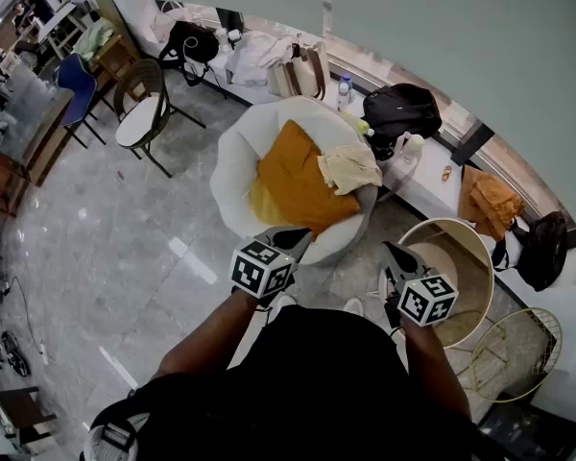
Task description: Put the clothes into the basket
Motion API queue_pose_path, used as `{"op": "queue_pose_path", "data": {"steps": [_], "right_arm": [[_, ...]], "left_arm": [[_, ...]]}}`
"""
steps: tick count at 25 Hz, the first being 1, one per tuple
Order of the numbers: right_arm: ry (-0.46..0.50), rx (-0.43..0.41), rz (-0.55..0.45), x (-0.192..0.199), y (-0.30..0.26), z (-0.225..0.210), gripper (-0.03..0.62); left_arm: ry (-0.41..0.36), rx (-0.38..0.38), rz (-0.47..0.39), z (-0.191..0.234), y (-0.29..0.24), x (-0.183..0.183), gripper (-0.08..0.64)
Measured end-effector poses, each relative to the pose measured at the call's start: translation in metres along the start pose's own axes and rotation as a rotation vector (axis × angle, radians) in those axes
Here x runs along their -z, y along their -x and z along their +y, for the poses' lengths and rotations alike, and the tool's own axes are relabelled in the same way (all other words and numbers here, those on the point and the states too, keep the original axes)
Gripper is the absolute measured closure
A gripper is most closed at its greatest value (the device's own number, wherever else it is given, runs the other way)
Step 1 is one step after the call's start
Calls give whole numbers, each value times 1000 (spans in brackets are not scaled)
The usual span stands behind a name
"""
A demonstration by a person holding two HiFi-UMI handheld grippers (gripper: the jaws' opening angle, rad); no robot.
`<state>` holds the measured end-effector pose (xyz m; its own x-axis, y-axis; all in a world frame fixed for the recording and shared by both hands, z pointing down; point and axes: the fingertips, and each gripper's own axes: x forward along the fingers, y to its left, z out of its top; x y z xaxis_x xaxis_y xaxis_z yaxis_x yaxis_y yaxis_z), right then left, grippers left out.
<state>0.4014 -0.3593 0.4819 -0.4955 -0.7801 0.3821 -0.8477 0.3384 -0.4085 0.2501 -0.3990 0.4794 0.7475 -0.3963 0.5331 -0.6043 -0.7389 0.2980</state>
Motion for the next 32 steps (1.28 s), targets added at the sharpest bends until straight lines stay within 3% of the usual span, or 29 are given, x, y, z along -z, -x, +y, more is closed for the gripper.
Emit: {"op": "queue_pose_path", "data": {"steps": [16, 21, 32], "right_arm": [[15, 9, 14, 1, -8, 3, 578], [-59, -34, 16, 4, -18, 14, 577], [-114, 33, 7, 19, -54, 43, 577]], "left_arm": [[-11, 8, 3, 7, 5, 1, 558], [-11, 17, 8, 16, 10, 5, 558], [-20, 24, 21, 61, 45, 24, 558]]}}
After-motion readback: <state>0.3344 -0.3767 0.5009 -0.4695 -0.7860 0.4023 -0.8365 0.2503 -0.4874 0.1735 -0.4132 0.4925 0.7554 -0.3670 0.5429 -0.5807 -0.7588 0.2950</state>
